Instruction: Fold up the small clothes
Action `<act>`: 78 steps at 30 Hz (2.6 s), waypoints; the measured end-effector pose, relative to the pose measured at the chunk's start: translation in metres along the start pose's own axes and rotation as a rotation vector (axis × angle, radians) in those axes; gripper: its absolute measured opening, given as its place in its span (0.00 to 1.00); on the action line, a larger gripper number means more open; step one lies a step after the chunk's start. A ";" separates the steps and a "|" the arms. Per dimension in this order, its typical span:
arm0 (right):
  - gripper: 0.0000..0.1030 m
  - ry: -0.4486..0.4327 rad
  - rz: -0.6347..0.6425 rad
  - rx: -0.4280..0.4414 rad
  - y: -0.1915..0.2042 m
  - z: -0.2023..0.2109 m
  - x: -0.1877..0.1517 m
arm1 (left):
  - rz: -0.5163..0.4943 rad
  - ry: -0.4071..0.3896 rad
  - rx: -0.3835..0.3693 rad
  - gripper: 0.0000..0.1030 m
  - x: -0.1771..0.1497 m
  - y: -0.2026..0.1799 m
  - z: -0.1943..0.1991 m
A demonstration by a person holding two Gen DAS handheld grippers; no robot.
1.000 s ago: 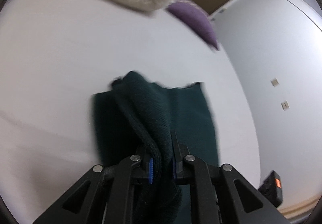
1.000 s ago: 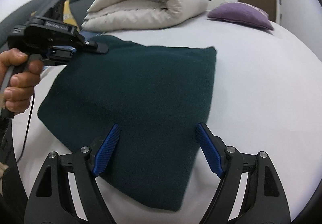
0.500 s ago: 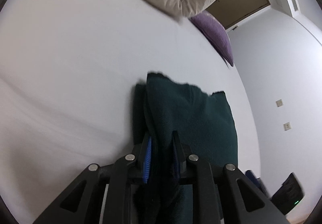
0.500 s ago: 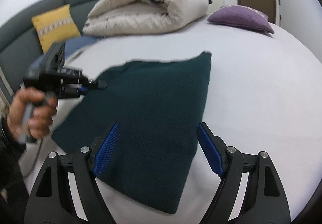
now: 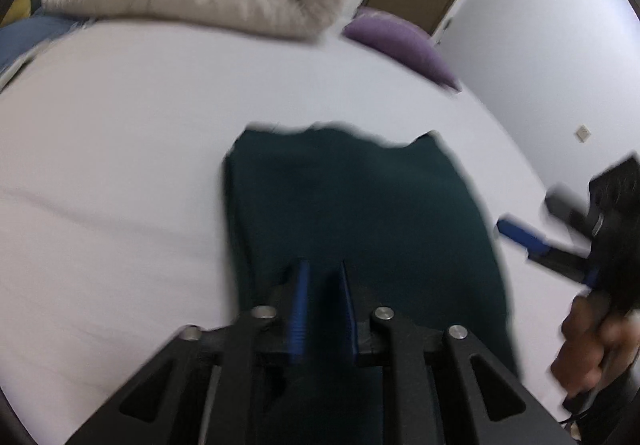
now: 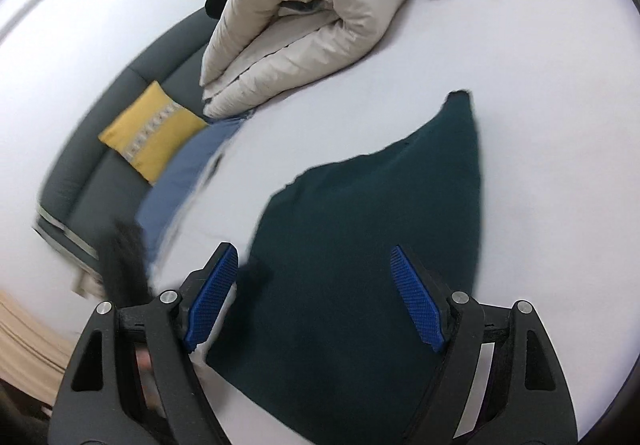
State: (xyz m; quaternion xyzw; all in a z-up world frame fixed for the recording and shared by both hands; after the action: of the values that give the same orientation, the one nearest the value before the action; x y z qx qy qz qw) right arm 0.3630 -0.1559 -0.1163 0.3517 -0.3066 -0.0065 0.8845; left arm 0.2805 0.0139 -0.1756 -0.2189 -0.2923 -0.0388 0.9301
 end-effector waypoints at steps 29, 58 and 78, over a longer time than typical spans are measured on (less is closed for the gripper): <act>0.68 0.215 -0.168 0.233 -0.005 -0.020 -0.023 | 0.003 0.025 0.062 0.06 -0.003 0.014 -0.009; 0.68 0.152 -0.186 0.281 0.004 -0.011 -0.015 | -0.006 0.013 0.051 0.20 0.016 0.013 -0.003; 0.79 0.135 -0.348 0.114 -0.099 -0.001 -0.002 | 0.280 0.181 -0.188 0.49 0.006 0.060 0.003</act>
State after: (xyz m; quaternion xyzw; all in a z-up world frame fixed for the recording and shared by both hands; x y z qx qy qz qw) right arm 0.3821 -0.2294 -0.1800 0.4484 -0.1810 -0.1182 0.8673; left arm 0.2960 0.0695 -0.1932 -0.3388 -0.1691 0.0446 0.9245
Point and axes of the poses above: each gripper's, at about its wrist camera, not at the fingertips, and z roughly against the way its jaws point, y to its left, x to its top, the point moved 10 cm from there along -z, roughly the way its jaws point, and after that the axes turned 1 degree about -x, right-handed, at the moved point
